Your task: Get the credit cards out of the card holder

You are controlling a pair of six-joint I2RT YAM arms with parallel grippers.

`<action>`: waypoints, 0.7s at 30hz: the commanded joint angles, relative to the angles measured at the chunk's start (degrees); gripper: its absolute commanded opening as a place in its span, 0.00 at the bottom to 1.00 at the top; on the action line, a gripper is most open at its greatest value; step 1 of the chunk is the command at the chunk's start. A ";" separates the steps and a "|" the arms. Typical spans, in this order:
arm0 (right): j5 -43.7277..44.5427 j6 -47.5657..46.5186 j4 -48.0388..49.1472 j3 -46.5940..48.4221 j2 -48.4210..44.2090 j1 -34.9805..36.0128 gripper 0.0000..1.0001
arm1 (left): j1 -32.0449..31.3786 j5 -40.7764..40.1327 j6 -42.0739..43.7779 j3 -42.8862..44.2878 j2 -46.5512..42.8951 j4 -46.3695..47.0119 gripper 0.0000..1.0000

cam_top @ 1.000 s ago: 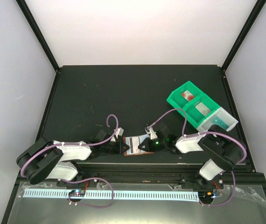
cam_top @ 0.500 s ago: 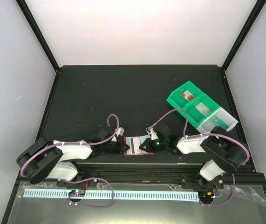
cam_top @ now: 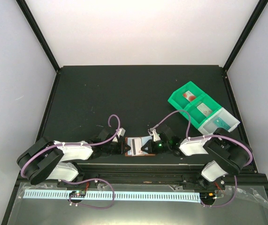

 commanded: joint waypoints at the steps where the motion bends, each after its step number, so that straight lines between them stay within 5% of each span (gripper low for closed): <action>1: -1.21 -0.21 1.67 -1.20 -1.69 -0.31 0.06 | -0.22 -3.60 1.23 0.10 0.30 -4.95 0.01; 21: -2.34 -0.12 3.98 -3.65 -2.22 -2.71 0.01 | -0.20 -4.80 0.86 -0.97 -1.03 -4.38 0.02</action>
